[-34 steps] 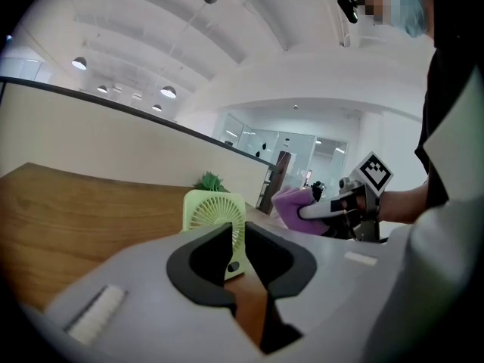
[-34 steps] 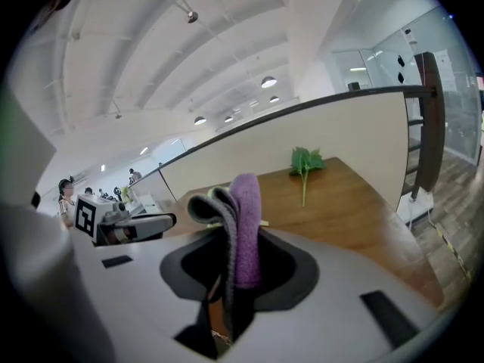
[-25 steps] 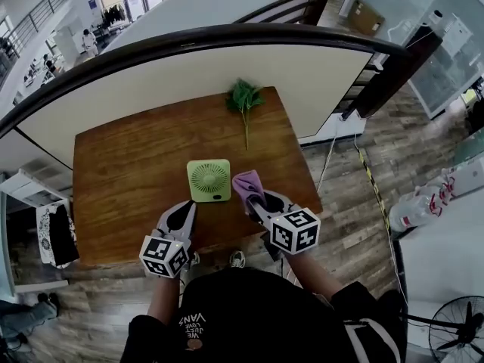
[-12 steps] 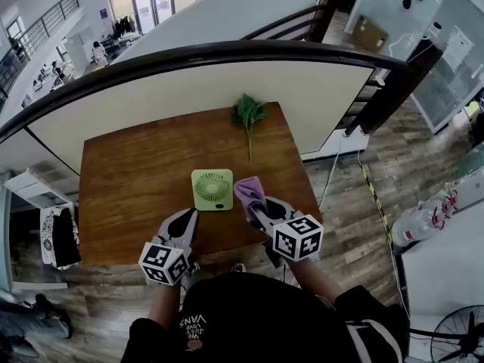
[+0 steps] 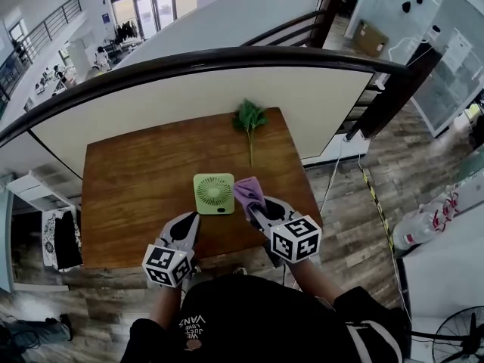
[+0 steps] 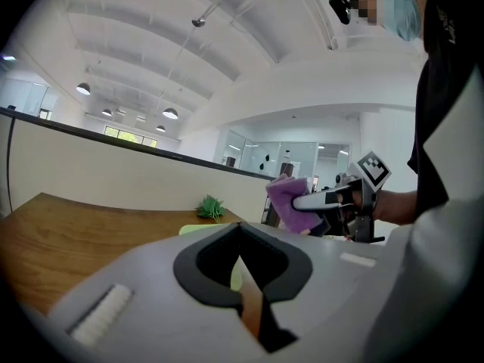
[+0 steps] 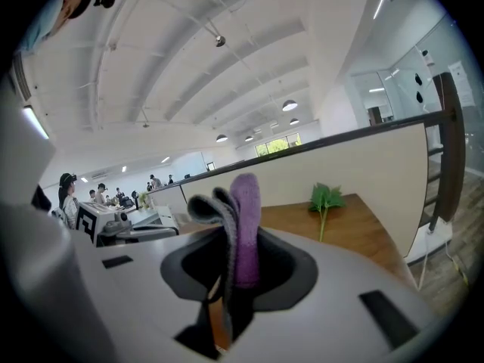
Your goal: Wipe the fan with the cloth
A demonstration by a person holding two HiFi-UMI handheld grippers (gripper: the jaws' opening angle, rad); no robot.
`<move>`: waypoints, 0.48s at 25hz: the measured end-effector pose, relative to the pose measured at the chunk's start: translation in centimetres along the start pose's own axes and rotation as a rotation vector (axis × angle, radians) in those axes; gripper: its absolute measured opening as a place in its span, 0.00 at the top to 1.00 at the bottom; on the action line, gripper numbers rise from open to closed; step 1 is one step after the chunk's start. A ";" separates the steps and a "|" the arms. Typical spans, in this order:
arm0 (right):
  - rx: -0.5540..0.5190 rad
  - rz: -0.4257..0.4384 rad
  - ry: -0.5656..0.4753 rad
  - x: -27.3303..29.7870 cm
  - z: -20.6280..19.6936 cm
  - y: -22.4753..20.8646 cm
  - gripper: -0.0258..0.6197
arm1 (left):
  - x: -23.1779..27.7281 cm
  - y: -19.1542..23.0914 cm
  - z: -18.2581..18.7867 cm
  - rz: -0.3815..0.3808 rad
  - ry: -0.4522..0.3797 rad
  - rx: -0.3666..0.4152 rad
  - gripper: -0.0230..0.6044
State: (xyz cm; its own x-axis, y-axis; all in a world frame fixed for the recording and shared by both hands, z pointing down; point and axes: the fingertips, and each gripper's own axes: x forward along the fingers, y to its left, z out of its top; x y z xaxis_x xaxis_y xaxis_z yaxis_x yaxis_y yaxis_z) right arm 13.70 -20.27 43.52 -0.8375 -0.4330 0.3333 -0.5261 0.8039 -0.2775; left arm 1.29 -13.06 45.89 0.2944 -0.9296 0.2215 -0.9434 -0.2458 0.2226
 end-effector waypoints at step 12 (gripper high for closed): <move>0.009 -0.007 0.011 0.6 -0.4 0.1 0.81 | 0.3 0.6 -0.1 -0.003 -0.012 -0.011 0.95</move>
State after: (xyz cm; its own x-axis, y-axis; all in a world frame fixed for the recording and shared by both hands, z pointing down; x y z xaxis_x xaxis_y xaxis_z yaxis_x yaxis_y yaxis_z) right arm 13.22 -20.25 44.06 -0.8318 -0.4343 0.3456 -0.5337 0.7969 -0.2830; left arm 0.82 -13.50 46.15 0.2957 -0.9320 0.2095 -0.9408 -0.2461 0.2333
